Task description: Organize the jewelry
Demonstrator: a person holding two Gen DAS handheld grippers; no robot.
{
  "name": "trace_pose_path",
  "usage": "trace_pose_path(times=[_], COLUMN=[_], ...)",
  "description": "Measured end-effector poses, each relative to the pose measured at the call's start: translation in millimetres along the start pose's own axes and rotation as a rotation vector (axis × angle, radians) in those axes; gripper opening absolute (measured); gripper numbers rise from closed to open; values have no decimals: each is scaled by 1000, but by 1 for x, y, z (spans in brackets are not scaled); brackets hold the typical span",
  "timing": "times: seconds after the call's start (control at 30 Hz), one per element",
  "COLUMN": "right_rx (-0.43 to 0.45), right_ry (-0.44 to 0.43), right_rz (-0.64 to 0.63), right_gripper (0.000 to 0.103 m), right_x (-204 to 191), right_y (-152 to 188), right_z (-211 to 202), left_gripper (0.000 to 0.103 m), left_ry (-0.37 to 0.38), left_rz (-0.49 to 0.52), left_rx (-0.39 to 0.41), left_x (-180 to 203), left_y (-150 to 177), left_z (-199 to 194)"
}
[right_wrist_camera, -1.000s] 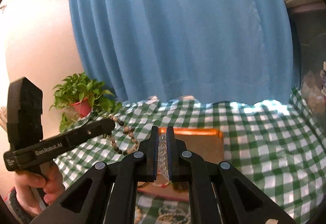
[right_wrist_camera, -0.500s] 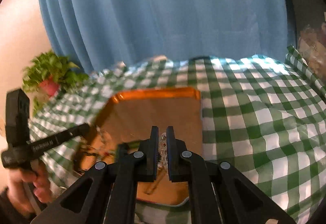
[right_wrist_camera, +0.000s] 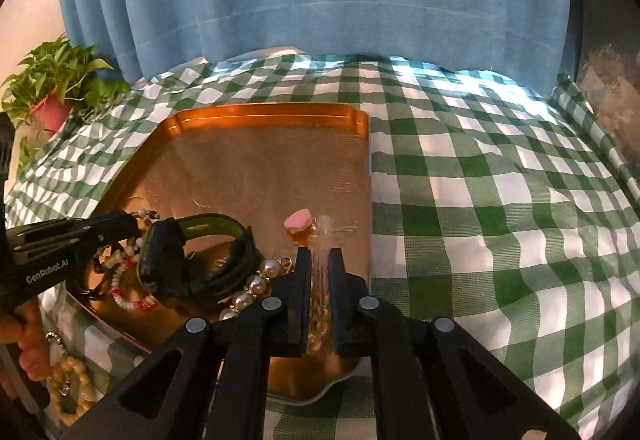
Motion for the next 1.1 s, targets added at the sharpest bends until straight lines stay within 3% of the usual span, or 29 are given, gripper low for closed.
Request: trace_pose_path(times=[0.03,0.13,0.17,0.23,0.33,0.47,0.53,0.8,1.1], right_rx=[0,3,11,29,52,46,58,123,173], right_ry=[-5,-11,-7,8,28,18,10,36,62], right_rz=[0,5,0,-8,23,118,138,66,8], right_gripper=[12,18,21,35,44,46,52,66,79], right_x=[-1,-4,-5,-6,-6,-5,-9,-45,-93], right_y=[0,3,4,4,8,31,42,92,148], right_z=[0,-4,-7,-13,-19,-31,-45,-125,-214], left_gripper=[23,65,71,74,75,77,77,79,80], left_ry=[6,-29,-44,-54,-60,-25,-28,-16,86], left_rz=[-5,4,9,16,-4,-46,-48,2,-37], left_rx=[-1,24,37,46,27,37,43,62,171], left_x=[-1,0,0,0,0,4,9,29,34], left_y=[0,1,1,2,9,30,41,110,168], left_z=[-1,-8,-11,-18,-28,-53,-70,-147,-264])
Point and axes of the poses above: each gripper's, at about its wrist camera, not at the fingertips, and z roughly the way its jaws point, x to its right, y to its underside, the point moved 4 cm from there along z, roughly the way its jaws point, and after that the axes turned 12 degrees about -x, right-handed, at the moved point
